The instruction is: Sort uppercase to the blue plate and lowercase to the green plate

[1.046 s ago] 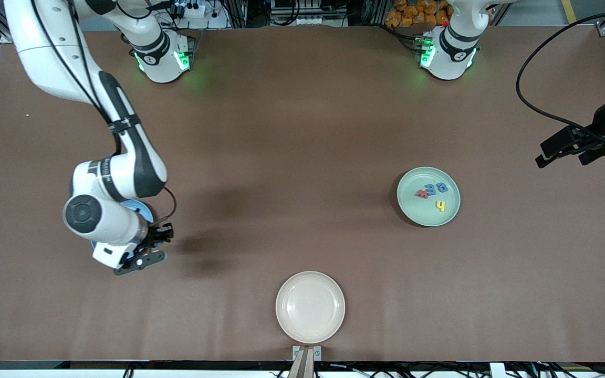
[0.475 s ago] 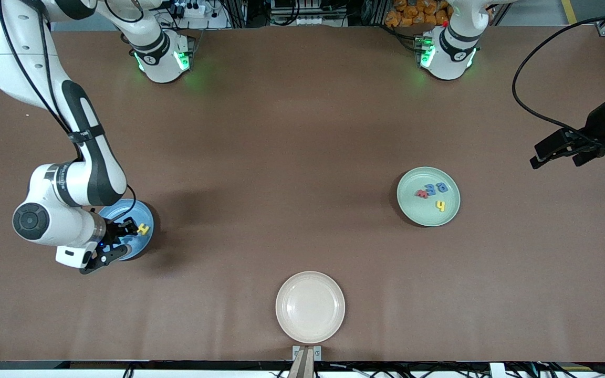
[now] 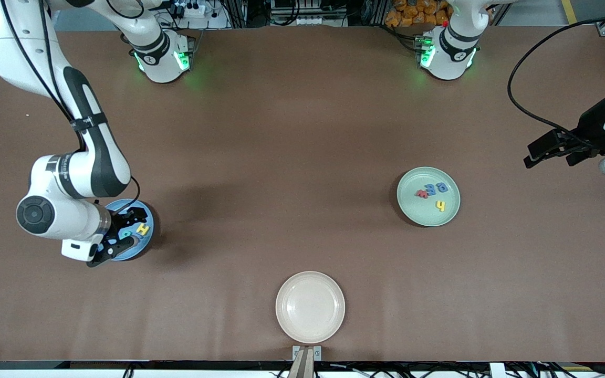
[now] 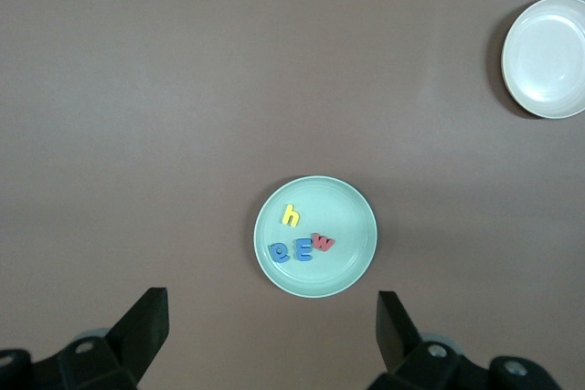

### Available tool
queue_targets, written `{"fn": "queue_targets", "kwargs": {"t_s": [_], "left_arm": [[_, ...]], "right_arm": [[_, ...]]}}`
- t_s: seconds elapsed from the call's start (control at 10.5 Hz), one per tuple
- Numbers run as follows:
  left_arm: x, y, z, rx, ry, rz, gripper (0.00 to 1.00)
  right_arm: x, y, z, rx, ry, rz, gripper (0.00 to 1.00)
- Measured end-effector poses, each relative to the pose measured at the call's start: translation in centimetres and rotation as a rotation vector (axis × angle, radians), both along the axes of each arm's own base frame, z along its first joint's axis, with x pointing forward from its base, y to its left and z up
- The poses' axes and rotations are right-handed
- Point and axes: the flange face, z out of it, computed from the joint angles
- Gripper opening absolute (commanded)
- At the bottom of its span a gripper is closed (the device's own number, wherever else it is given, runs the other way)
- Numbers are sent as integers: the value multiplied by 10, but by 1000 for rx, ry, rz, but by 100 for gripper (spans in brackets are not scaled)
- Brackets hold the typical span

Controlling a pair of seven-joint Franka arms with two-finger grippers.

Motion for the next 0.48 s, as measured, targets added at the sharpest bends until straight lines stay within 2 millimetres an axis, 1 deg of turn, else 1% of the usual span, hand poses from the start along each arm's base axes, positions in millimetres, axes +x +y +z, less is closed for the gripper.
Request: {"fn": "queue_targets", "kwargs": {"t_s": [0.29, 0.38, 0.48], "left_arm": [[-1, -1, 1, 0, 0, 3, 100], [-1, 0, 2, -2, -2, 13, 100], [-2, 3, 4, -3, -4, 25, 100]], "right_arm": [[-38, 14, 16, -27, 20, -92, 100], [-51, 17, 26, -35, 18, -114, 100], [-60, 19, 42, -41, 1, -140, 100]]}}
